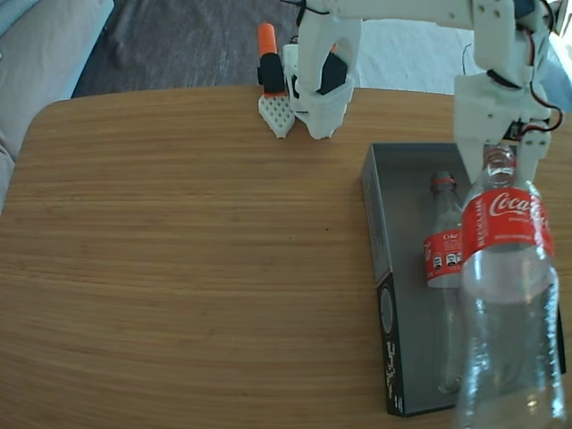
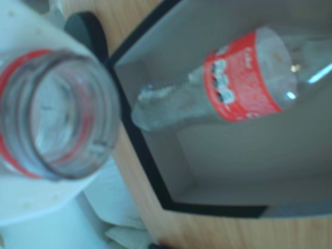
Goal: Grasp the bottles and put them in the box.
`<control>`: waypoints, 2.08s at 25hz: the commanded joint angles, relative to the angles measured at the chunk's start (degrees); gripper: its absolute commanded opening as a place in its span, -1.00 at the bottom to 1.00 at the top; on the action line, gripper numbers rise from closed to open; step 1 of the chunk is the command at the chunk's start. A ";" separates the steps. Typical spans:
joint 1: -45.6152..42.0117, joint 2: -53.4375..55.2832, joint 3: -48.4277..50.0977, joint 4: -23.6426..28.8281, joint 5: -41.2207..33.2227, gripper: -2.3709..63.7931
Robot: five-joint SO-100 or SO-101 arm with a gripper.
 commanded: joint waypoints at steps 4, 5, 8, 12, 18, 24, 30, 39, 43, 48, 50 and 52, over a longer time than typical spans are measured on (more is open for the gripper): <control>-10.11 0.44 -2.37 2.81 0.53 -0.94; -11.78 0.44 -1.58 2.37 0.62 -0.94; -16.44 0.44 2.55 1.67 0.62 -0.94; -18.63 0.44 7.21 -3.87 0.70 -0.94; -21.88 0.26 14.59 -9.67 0.70 -0.94; -21.71 -2.46 18.46 -11.87 0.70 -0.94; -21.27 -6.86 16.44 -11.87 3.78 -0.94; -19.25 -10.46 10.28 -11.87 10.37 -0.94; -19.25 -11.51 9.14 -11.87 9.93 -0.94; -19.25 -11.60 10.11 -14.33 10.37 -0.92; -19.25 -12.30 10.81 -14.33 10.46 -0.84; -19.42 -12.92 11.25 -14.33 10.46 -0.80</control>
